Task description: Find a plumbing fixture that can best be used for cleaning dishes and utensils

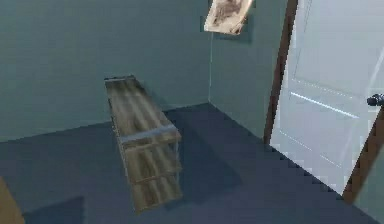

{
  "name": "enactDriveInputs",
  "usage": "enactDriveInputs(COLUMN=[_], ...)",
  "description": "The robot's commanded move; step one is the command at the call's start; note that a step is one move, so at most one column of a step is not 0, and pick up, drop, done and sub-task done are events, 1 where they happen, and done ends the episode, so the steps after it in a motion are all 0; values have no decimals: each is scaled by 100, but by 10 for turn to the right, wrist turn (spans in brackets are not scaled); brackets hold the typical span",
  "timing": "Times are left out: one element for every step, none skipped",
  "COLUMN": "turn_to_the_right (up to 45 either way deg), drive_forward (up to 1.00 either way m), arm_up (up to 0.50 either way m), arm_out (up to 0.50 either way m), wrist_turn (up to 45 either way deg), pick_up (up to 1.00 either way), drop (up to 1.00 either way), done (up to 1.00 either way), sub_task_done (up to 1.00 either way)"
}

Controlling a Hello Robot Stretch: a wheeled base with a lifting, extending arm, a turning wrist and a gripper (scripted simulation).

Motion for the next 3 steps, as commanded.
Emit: enactDriveInputs(turn_to_the_right=[-330,-30,0], drive_forward=[0,0,100], arm_up=[0,0,0], arm_out=[0,0,0], wrist_turn=[0,0,0], pick_up=[0,0,0], drop=[0,0,0], done=[0,0,0], sub_task_done=[0,0,0])
